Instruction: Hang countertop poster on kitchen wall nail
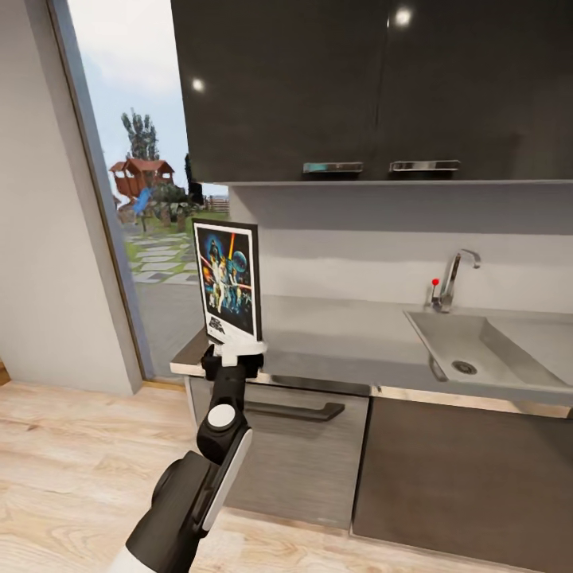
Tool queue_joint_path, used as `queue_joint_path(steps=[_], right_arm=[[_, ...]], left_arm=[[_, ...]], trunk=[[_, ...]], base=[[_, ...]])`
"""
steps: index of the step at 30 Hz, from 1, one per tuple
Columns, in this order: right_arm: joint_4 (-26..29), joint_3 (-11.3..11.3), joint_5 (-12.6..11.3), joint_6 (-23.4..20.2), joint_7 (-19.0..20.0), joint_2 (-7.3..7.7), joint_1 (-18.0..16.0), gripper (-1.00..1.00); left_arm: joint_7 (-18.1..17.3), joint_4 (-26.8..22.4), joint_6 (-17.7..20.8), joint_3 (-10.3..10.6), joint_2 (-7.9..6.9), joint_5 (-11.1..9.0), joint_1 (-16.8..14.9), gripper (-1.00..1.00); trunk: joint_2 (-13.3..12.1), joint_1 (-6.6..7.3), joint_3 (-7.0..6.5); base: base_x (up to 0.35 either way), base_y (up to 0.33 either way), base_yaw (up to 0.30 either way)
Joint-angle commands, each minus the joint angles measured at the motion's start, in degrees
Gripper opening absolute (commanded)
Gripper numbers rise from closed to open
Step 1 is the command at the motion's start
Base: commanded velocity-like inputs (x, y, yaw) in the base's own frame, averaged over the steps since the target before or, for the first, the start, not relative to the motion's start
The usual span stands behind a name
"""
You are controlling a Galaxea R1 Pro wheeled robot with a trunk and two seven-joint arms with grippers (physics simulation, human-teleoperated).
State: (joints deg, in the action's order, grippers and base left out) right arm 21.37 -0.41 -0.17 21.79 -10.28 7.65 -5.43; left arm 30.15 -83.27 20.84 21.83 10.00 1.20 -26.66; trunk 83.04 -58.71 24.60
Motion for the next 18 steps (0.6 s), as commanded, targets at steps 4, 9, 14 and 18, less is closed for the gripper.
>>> queue_joint_path(steps=[4,9,14,18], right_arm=[[-0.03,0.04,0.00,0.18,-0.01,-0.01,-0.06,1.00],[-0.09,0.05,0.00,0.18,-0.02,-0.02,-0.04,1.00],[-0.10,0.05,0.00,0.18,-0.02,-0.01,-0.04,1.00],[-0.10,0.06,0.00,0.18,-0.01,-0.06,-0.05,1.00]], left_arm=[[0.58,-0.05,0.43,-0.08,0.00,0.12,-0.06,1.00],[0.65,-0.05,0.43,-0.12,0.00,0.12,-0.06,1.00],[0.71,-0.05,0.43,-0.19,0.00,0.12,-0.06,1.00],[0.76,-0.01,0.43,-0.19,0.00,0.17,-0.06,1.00]], trunk=[[0.04,-0.02,0.07],[0.04,-0.02,0.07],[0.04,-0.02,0.07],[0.04,-0.02,0.07]], base=[[0.103,-0.076,0.000],[0.186,-0.107,0.000],[0.082,-0.052,0.000],[0.021,-0.014,0.000]])
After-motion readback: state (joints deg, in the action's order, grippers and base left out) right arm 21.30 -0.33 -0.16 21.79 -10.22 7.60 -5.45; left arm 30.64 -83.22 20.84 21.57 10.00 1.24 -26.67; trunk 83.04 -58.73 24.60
